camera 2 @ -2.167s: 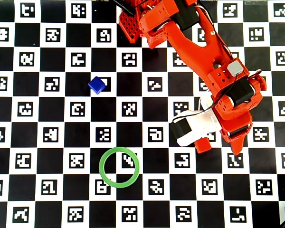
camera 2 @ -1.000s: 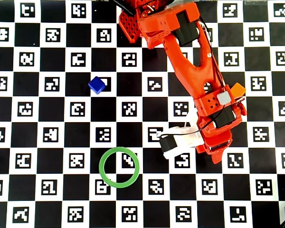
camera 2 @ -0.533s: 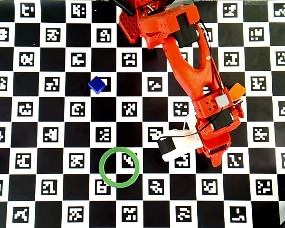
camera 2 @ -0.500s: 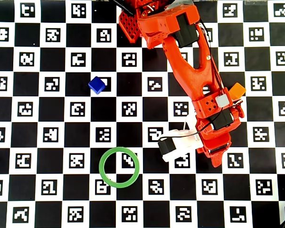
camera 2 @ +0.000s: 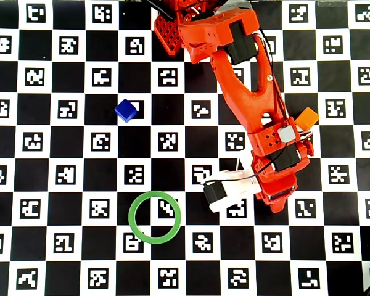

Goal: Grab the red cube then put it in the green circle then put the blue cube on top and finally the orange cube on top

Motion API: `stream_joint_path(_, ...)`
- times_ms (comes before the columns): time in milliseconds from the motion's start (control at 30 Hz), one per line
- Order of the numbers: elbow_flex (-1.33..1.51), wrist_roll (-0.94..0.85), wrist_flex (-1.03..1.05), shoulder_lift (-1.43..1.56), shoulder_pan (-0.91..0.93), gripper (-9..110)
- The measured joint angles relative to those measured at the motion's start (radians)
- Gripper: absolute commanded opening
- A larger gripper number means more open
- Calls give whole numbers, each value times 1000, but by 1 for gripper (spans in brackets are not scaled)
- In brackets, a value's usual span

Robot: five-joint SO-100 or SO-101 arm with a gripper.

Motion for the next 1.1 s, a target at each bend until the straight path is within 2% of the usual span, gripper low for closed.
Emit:
stream_joint_path(300, 0, 2, 0, 0, 0, 9)
stream_joint_path(500, 0, -11, 8, 0, 0, 7)
stream_joint_path(733, 0, -28, 94, 20, 0, 6)
stream_joint_path(900, 0, -44, 167, 146, -2, 6)
stream_joint_path(1100, -40, -87, 307, 265, 83, 6)
